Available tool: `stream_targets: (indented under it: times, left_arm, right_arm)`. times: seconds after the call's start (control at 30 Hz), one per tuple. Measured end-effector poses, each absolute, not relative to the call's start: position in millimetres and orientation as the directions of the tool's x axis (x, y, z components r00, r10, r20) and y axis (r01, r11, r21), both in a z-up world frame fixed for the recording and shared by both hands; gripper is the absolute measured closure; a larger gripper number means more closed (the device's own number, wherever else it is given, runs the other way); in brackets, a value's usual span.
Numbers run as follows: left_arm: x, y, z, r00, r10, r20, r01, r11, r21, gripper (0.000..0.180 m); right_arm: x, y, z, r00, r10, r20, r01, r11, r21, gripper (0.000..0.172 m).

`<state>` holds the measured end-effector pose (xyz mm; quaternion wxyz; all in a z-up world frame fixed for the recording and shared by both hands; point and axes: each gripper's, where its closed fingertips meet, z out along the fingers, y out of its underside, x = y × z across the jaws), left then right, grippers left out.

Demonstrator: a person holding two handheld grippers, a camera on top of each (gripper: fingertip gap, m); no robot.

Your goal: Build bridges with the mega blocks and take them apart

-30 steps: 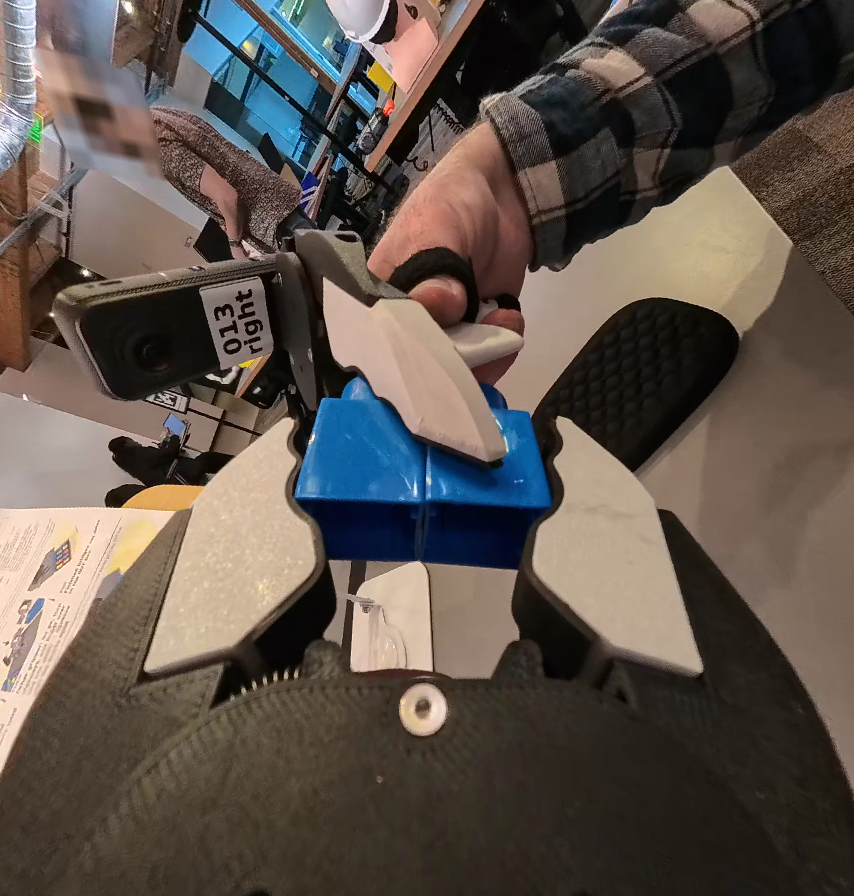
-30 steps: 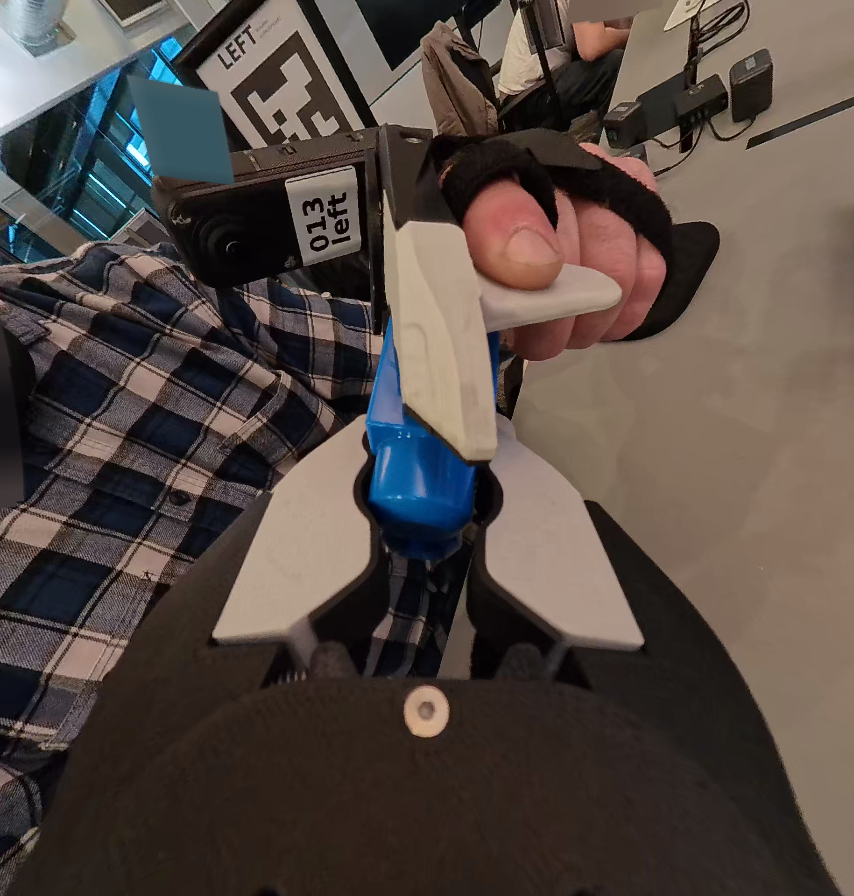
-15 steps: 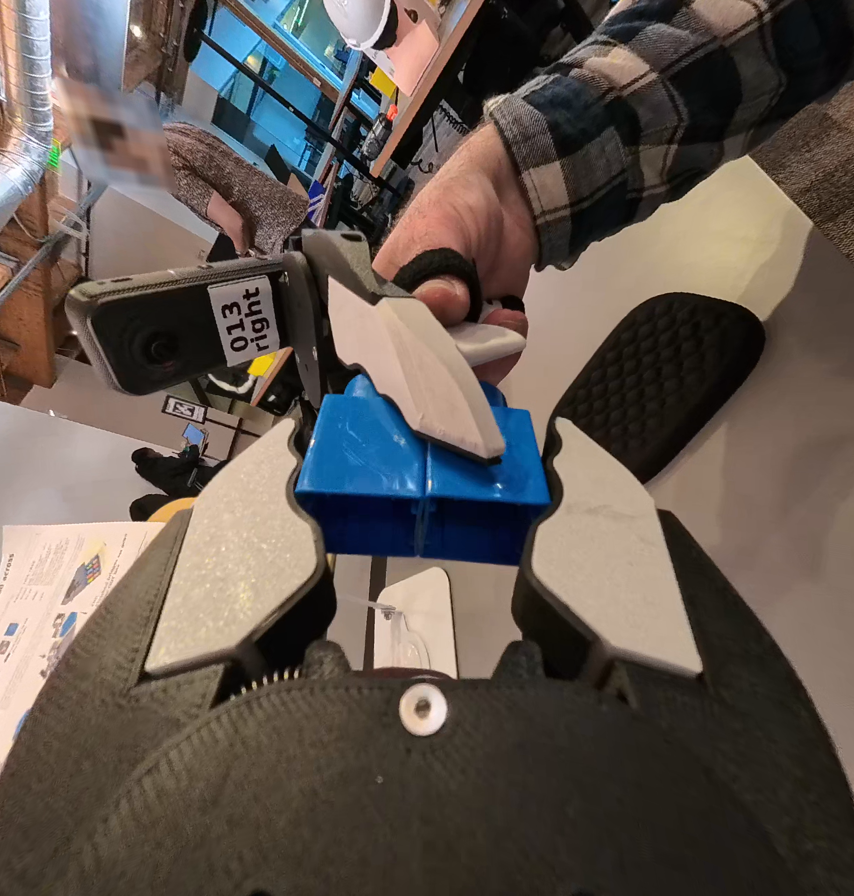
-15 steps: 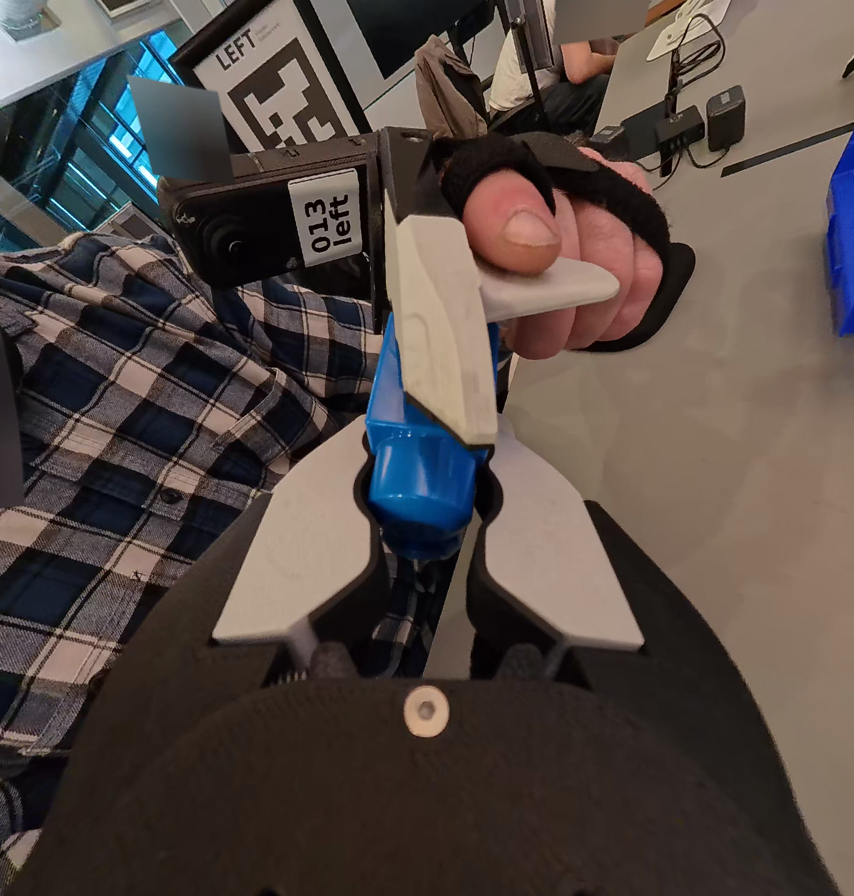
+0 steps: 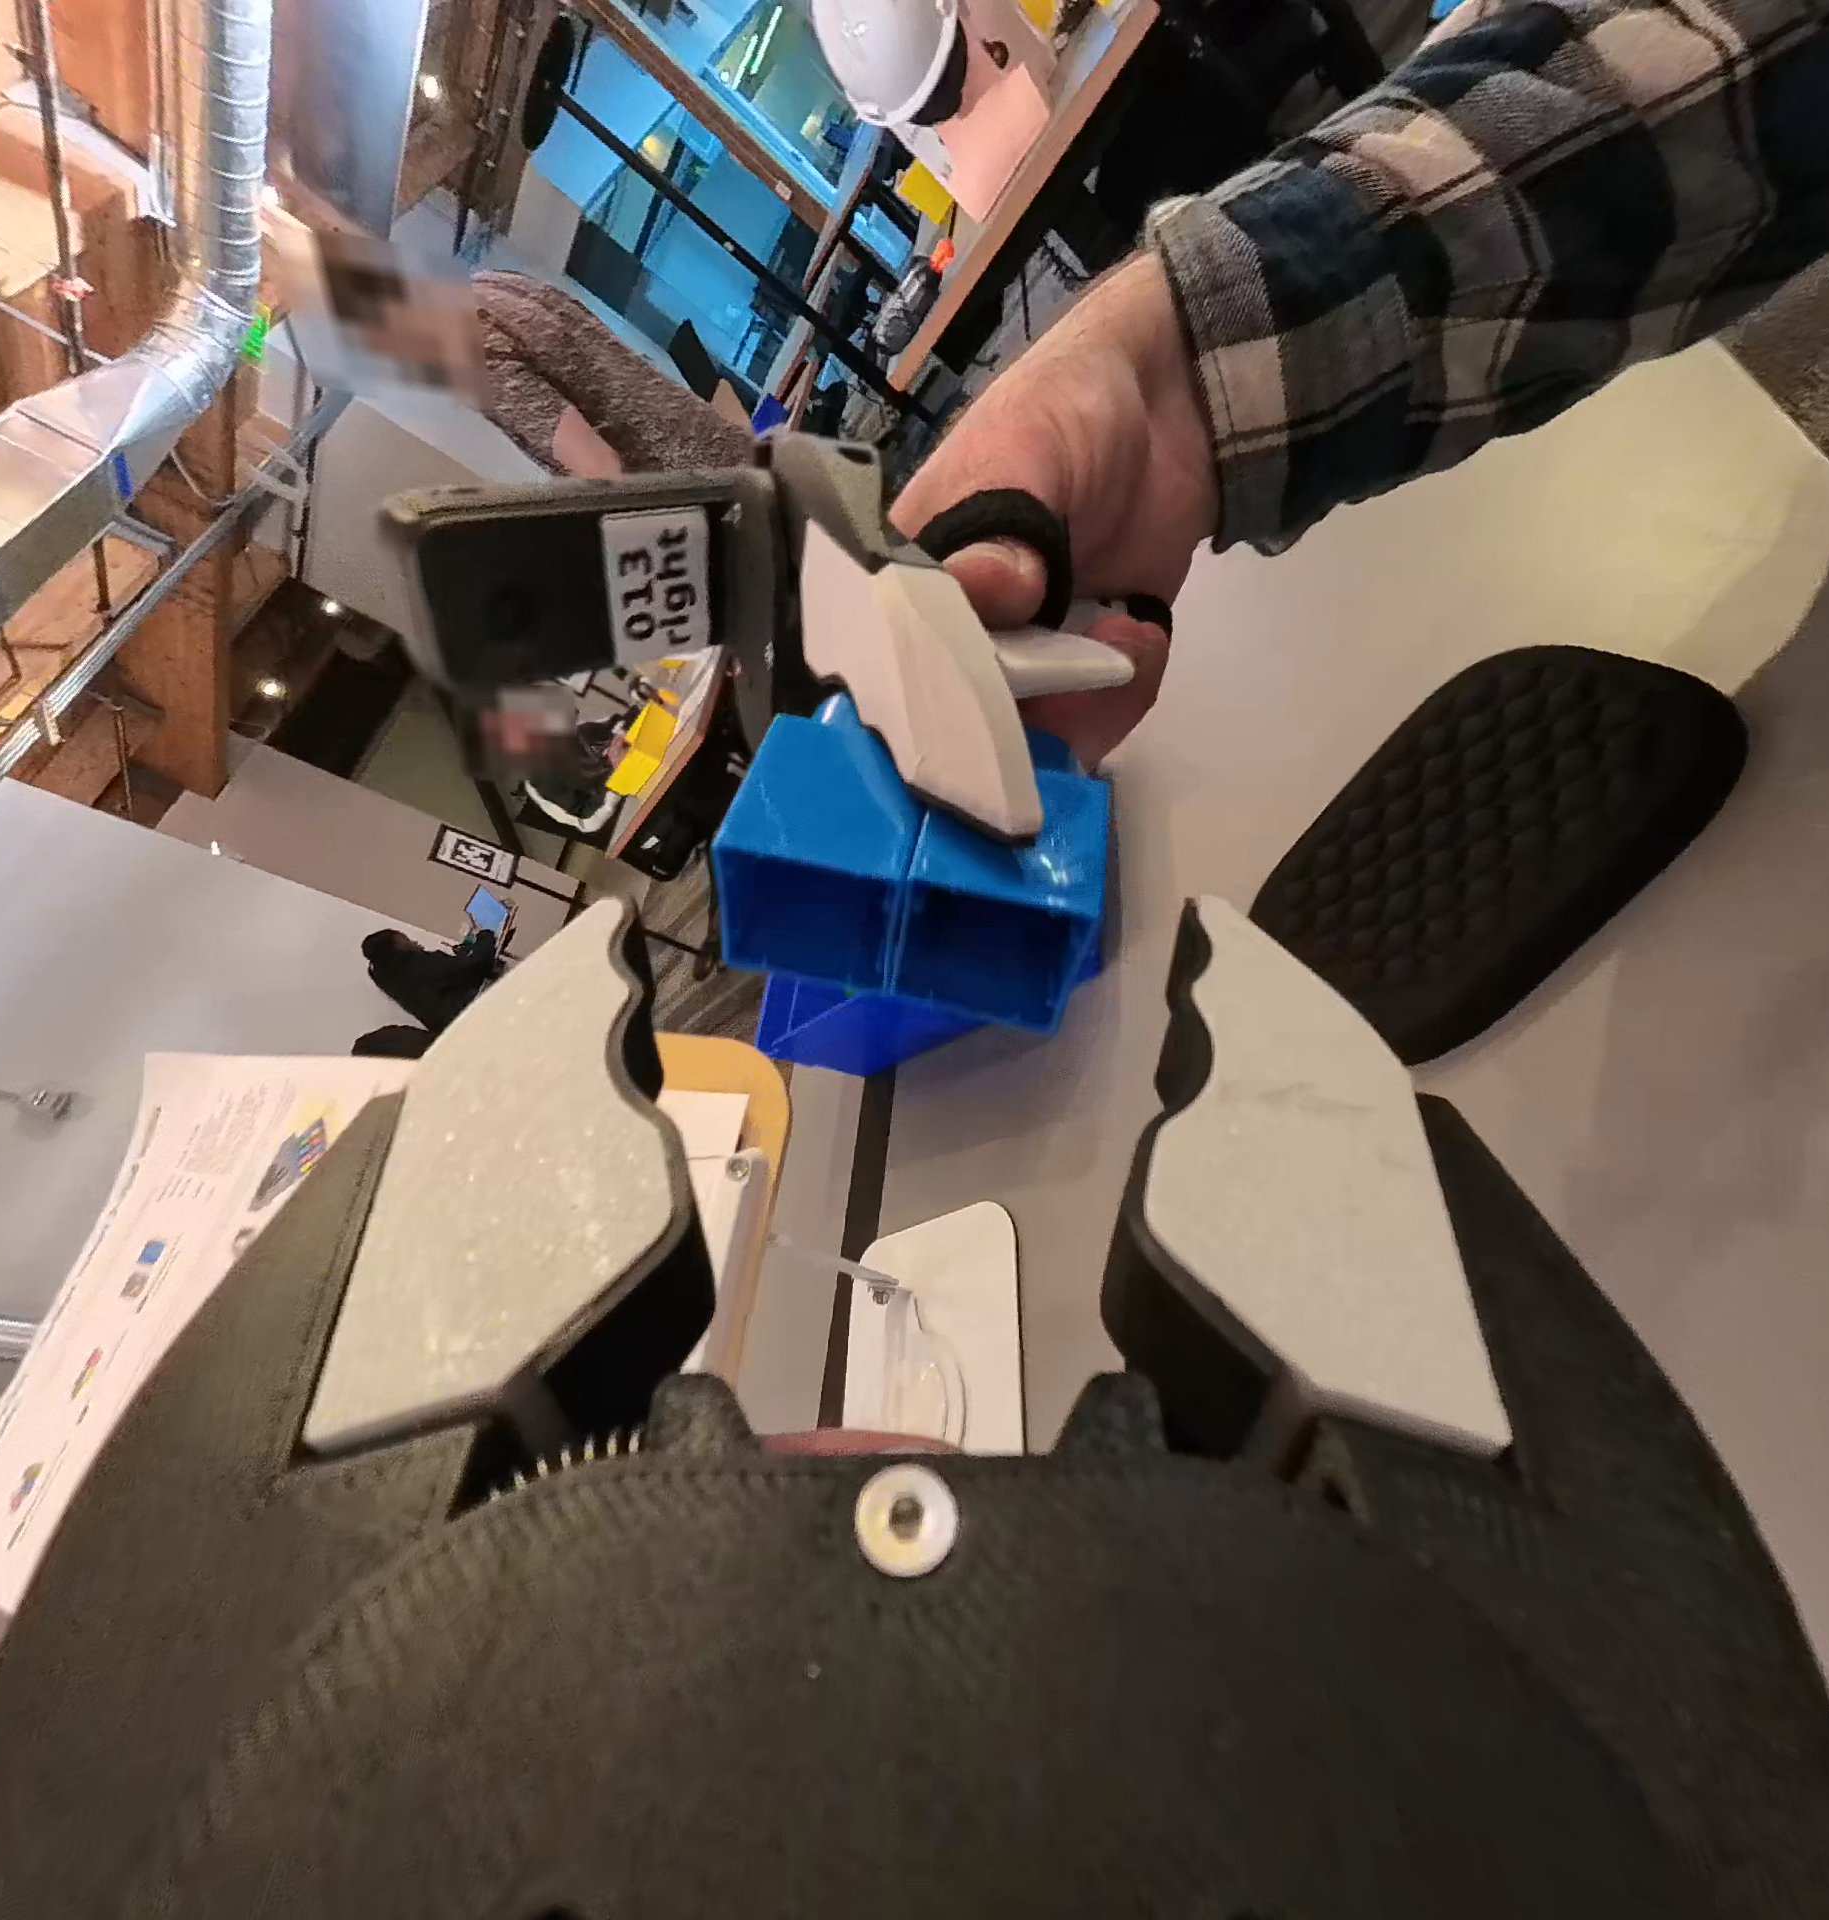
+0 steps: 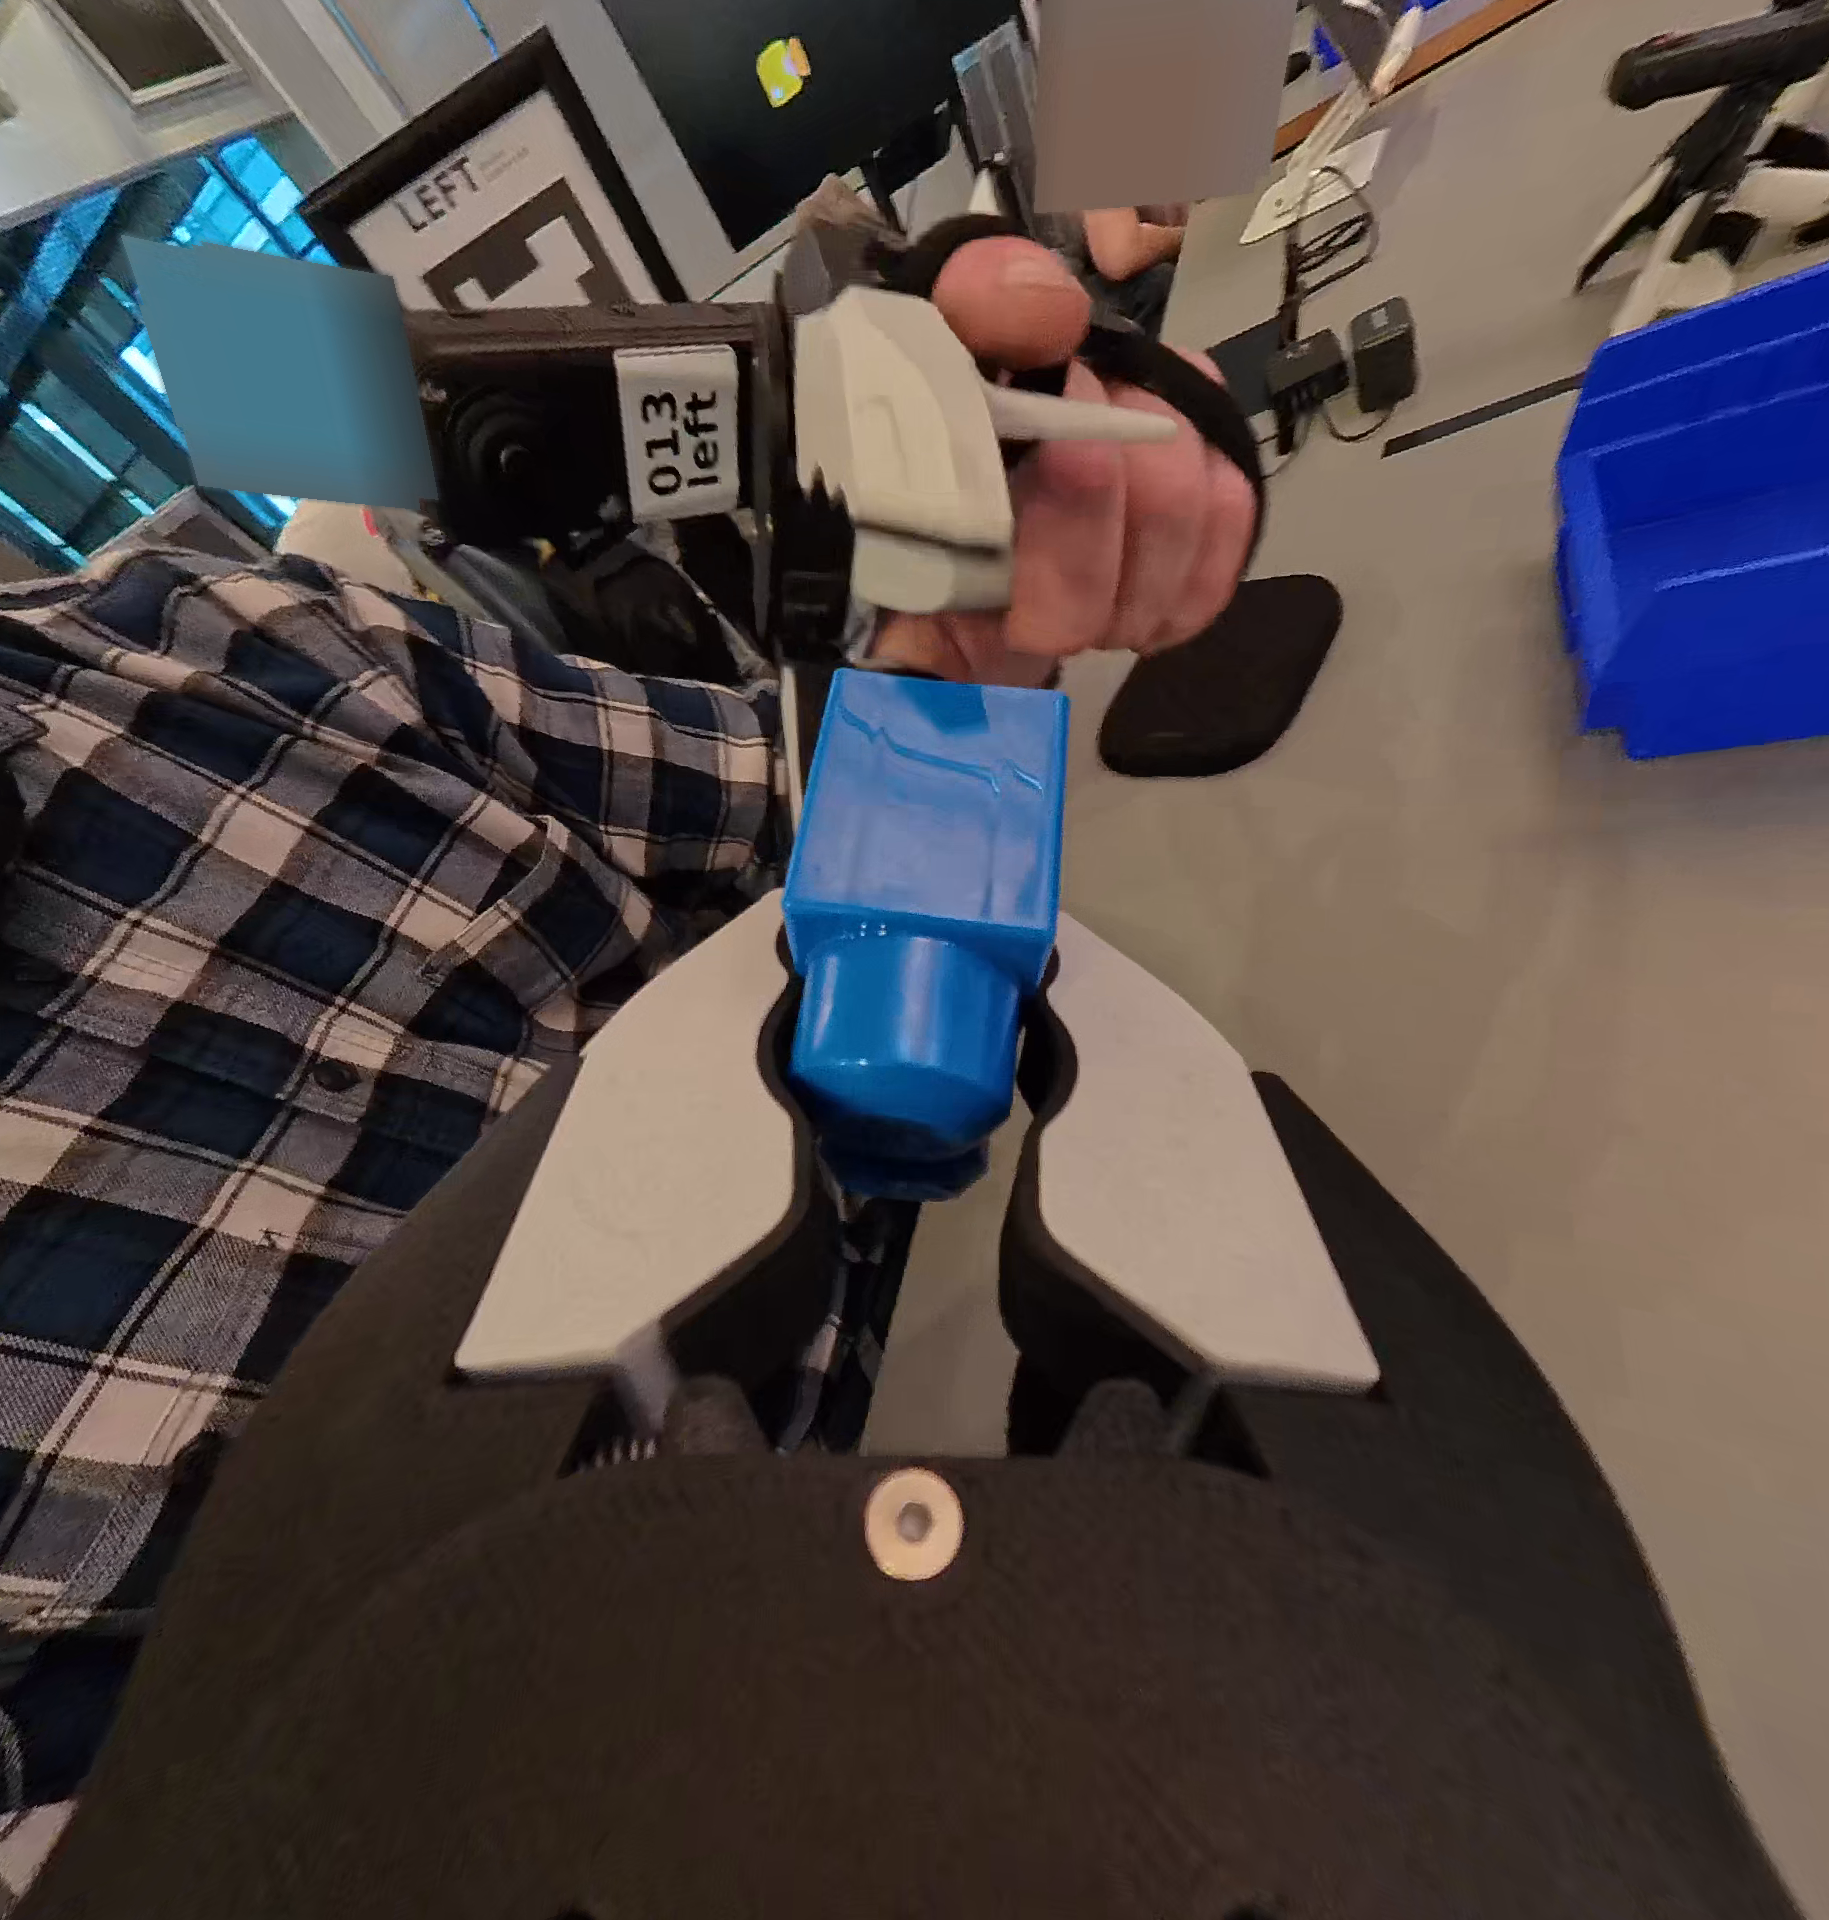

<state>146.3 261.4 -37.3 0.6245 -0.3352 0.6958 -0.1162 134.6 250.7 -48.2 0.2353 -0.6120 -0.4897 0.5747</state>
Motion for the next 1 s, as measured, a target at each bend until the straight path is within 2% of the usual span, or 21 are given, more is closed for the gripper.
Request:
stream_targets:
  times: [0.2,0.3,0.43,0.53,0.57,0.63,0.7,0.8,1.0]
  left_arm:
    - [118,281,-28,0.079,-0.601,-0.795,-0.376,0.721,-0.583,0.094]
    - [106,288,-28,0.108,-0.604,-0.79,-0.389,0.705,-0.592,0.095]
    - [94,300,-32,0.133,-0.611,-0.781,-0.416,0.681,-0.603,0.096]
    - [88,308,-35,0.139,-0.625,-0.768,-0.427,0.661,-0.616,0.097]
    - [87,311,-37,0.141,-0.627,-0.766,-0.437,0.655,-0.616,0.098]
    - [83,319,-41,0.146,-0.625,-0.767,-0.464,0.642,-0.611,0.098]
    - [78,328,-47,0.155,-0.633,-0.759,-0.486,0.62,-0.616,0.098]
    - [64,347,-55,0.187,-0.642,-0.744,-0.521,0.577,-0.629,0.097]
    - [22,401,-73,0.286,-0.651,-0.703,-0.594,0.455,-0.663,0.096]
  right_arm:
    - [193,309,-58,0.067,0.883,-0.464,0.274,-0.464,-0.843,0.134]
    - [241,354,-75,0.235,0.857,-0.459,0.253,-0.51,-0.822,0.134]
    - [315,419,-104,0.45,0.766,-0.459,0.222,-0.593,-0.774,0.133]
    - [381,475,-130,0.657,0.631,-0.412,0.175,-0.659,-0.731,0.133]
    - [403,491,-141,0.718,0.568,-0.402,0.153,-0.692,-0.705,0.13]
    - [441,517,-157,0.819,0.455,-0.351,0.109,-0.722,-0.683,0.095]
    - [455,524,-157,0.847,0.416,-0.33,0.081,-0.715,-0.694,0.088]
    - [445,514,-142,0.859,0.434,-0.271,0.094,-0.655,-0.75,0.094]
    - [335,454,-112,0.716,0.649,-0.256,0.154,-0.505,-0.85,0.111]
